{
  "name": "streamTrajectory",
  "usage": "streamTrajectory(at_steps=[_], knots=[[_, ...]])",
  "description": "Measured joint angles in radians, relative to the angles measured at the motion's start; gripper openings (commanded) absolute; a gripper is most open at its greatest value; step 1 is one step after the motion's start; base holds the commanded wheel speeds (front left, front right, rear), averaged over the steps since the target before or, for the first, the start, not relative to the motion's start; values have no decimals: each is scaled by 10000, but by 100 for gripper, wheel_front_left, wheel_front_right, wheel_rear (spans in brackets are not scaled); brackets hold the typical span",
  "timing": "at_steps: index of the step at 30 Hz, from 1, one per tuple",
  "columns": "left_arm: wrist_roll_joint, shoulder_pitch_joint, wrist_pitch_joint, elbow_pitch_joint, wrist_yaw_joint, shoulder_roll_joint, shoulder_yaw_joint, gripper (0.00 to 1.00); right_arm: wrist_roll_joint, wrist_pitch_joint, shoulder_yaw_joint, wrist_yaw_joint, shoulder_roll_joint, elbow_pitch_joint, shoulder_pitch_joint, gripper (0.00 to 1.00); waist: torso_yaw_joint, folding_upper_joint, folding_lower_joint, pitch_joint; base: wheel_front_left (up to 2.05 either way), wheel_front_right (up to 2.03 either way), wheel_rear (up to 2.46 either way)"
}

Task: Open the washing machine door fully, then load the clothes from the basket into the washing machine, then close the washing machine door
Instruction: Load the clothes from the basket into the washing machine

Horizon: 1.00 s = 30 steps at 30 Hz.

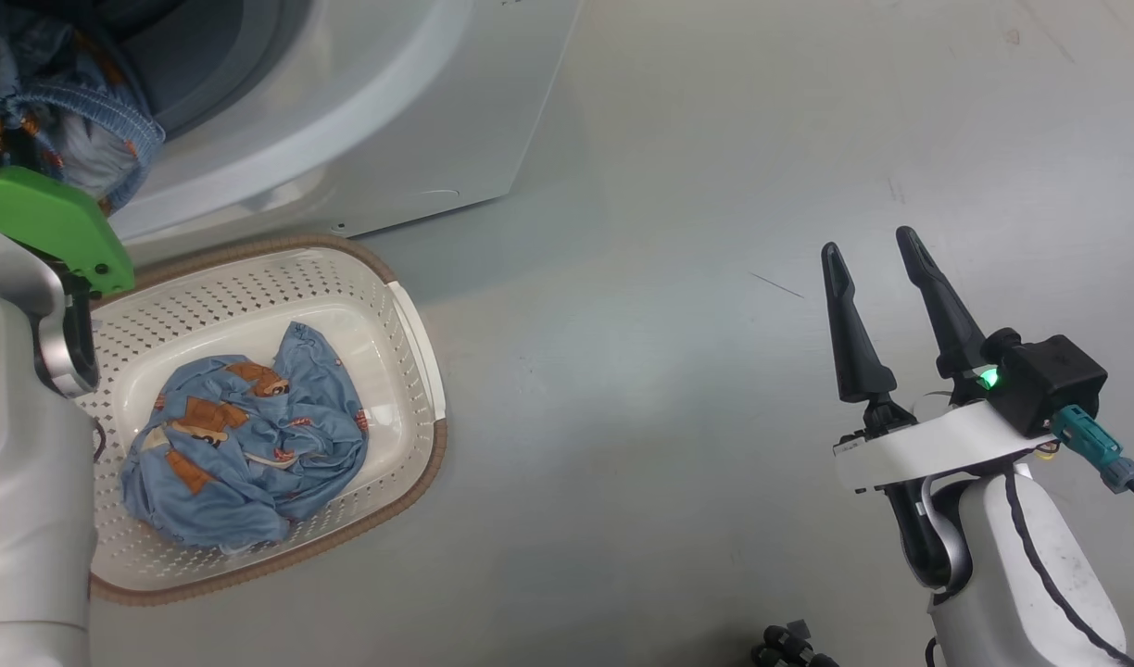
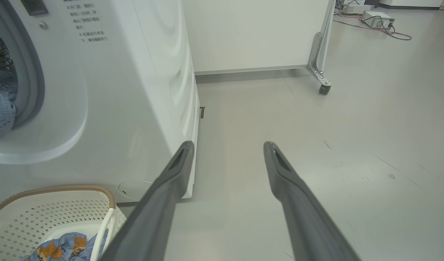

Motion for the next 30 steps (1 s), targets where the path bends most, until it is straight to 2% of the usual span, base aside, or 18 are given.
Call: streamTrajectory(at_steps=[17,23,30], knots=[[-13,-1340,-759,295,21,286,351,0,0,0,71,2,6,6,2,100,-100,0,0,-26,0,0,0],[-33,-1803,-999,583,232,782,727,0,2,0,410,2,17,73,8,100,-335,0,0,-44,0,0,0],[-102,-2497,-1122,840,282,1043,894,0,0,0,543,4,25,111,219,100,-698,0,0,-7,0,0,0]])
